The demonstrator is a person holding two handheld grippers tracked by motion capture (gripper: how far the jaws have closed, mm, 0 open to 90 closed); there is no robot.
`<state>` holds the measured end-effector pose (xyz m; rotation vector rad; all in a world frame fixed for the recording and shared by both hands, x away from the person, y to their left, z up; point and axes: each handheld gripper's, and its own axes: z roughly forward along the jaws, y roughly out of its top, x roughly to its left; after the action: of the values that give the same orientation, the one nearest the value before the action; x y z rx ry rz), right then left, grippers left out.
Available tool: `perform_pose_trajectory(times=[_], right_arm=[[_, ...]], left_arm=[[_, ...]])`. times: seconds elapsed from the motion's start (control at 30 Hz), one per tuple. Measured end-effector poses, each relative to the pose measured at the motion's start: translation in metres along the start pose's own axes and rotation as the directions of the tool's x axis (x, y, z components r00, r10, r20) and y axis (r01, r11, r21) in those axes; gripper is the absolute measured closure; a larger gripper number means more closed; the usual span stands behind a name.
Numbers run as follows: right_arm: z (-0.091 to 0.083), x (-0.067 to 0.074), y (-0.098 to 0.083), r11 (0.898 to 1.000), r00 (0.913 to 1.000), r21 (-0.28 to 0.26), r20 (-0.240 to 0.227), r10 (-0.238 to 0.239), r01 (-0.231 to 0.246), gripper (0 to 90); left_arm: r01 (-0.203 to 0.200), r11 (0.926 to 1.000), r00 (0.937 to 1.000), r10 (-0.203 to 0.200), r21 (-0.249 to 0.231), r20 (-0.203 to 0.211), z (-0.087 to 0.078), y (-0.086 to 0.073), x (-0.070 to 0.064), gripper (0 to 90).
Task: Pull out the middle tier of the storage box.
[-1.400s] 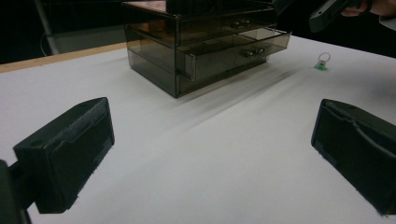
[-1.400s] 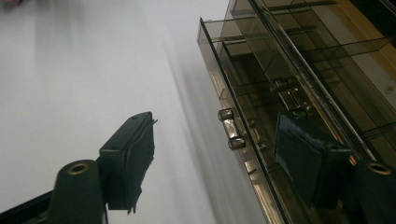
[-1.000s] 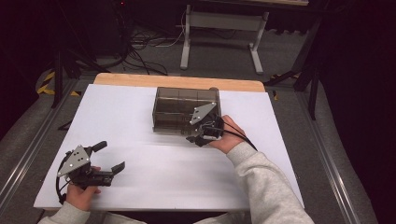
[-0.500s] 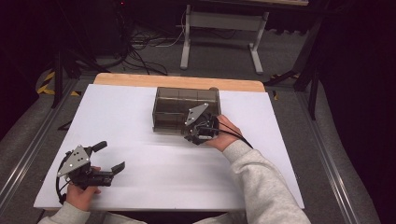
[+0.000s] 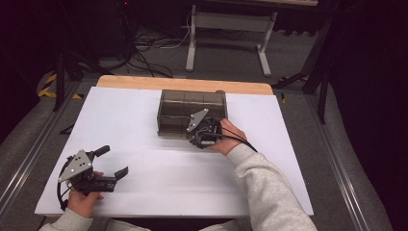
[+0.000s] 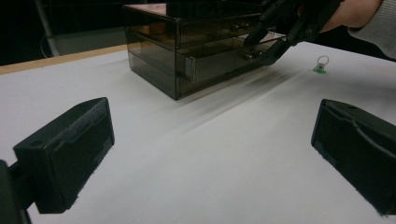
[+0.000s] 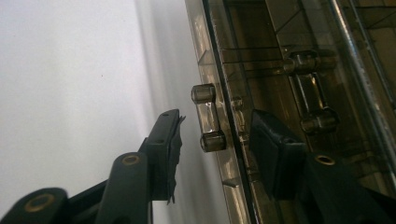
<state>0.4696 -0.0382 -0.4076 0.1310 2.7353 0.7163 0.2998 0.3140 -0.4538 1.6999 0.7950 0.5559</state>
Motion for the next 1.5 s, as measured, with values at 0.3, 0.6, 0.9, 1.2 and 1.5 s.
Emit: perform_pose_trajectory(times=[0.3, 0.6, 0.9, 1.2, 1.5], right_arm=[[0.007, 0.001, 0.001, 0.999, 0.9998, 0.043, 0.015, -0.009, 0.009, 67.1], [0.006, 0.003, 0.002, 0.998, 0.9989, 0.06, 0.032, -0.035, 0.033, 70.3], [-0.002, 0.008, 0.002, 0.997, 0.9992, 0.062, 0.015, -0.037, 0.036, 69.8], [-0.008, 0.018, 0.002, 0.998, 0.9987, 0.048, 0.002, -0.05, 0.05, 70.1], [-0.014, 0.027, 0.001, 0.999, 0.9996, 0.029, -0.004, -0.028, 0.028, 70.0]], left_arm=[[0.006, 1.0, 1.0, -0.006, -0.002, 0.0, 0.0, 0.0, 0.0, 0.3], [0.006, 1.0, 1.0, -0.006, 0.0, 0.001, -0.001, 0.0, 0.0, 0.3], [0.004, 1.0, 1.0, -0.004, -0.001, 0.001, -0.001, 0.0, 0.0, 0.3], [0.004, 1.0, 1.0, -0.004, -0.004, 0.001, -0.001, 0.0, 0.0, 0.3], [0.004, 1.0, 1.0, -0.004, -0.002, 0.001, -0.001, 0.0, 0.0, 0.3]])
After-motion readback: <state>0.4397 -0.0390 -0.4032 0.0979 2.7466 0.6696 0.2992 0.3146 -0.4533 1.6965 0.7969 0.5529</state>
